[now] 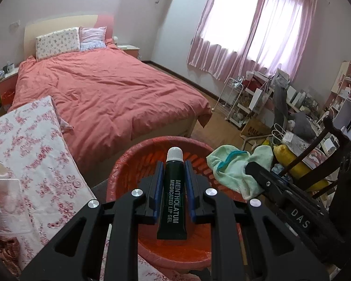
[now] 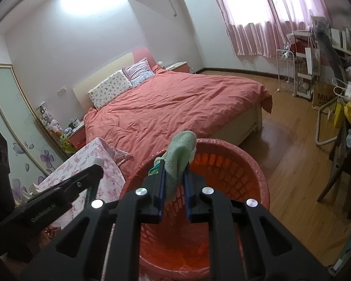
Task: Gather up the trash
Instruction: 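Open both tools over the orange basket, dropping the tube and towel, then grasp the clear plastic tray with the right tool while the left tool grasps the snack bag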
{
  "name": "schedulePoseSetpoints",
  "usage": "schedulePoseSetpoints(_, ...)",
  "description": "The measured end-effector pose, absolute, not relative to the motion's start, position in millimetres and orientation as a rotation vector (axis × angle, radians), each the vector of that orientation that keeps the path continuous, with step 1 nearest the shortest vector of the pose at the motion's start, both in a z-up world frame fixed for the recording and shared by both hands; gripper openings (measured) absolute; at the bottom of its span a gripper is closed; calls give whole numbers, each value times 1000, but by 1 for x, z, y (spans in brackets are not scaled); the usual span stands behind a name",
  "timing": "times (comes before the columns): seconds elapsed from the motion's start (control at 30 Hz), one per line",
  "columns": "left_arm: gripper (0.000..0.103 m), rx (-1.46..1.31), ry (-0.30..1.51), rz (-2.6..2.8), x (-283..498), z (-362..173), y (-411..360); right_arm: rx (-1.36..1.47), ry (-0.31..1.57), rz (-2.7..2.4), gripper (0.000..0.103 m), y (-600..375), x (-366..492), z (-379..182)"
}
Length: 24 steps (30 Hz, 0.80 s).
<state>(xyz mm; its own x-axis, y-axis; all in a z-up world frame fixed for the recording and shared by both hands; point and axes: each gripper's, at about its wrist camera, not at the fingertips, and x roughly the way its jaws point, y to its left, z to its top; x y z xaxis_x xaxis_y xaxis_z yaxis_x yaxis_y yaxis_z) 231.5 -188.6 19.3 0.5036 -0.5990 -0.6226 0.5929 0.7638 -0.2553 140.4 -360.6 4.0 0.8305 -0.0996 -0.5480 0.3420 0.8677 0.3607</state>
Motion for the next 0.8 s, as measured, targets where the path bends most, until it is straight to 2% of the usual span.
schedulePoseSetpoints(0.07, 18, -3, 772, -711, 232, 16, -191, 482, 556, -230, 22, -365, 143, 0)
schedulePoseSetpoints(0.1, 24, -1, 779, -704, 234, 13, -192, 490, 562, -230, 26, -366, 145, -1)
schedulePoseSetpoints(0.13, 38, -1, 784, -700, 235, 12, -191, 497, 566, -234, 28, -368, 146, -4)
schedulePoseSetpoints(0.2, 50, -6, 785, -674, 237, 10, -190, 515, 575, -231, 32, -371, 145, -9)
schedulePoseSetpoints(0.33, 52, 3, 801, -630, 240, 6, -183, 514, 583, -249, 33, -373, 142, -12)
schedulePoseSetpoints(0.4, 53, 6, 808, -601, 241, 6, -177, 492, 580, -265, 39, -369, 140, -9)
schedulePoseSetpoints(0.5, 63, 18, 800, -544, 239, 8, -161, 434, 568, -291, 42, -360, 137, -3)
schedulePoseSetpoints(0.67, 67, 46, 770, -455, 227, 13, -129, 389, 560, -260, 42, -338, 140, 10)
schedulePoseSetpoints(0.73, 76, 47, 735, -425, 221, 17, -112, 372, 564, -232, 42, -325, 142, 15)
schedulePoseSetpoints(0.8, 79, 55, 707, -388, 214, 20, -95, 351, 568, -198, 42, -308, 143, 18)
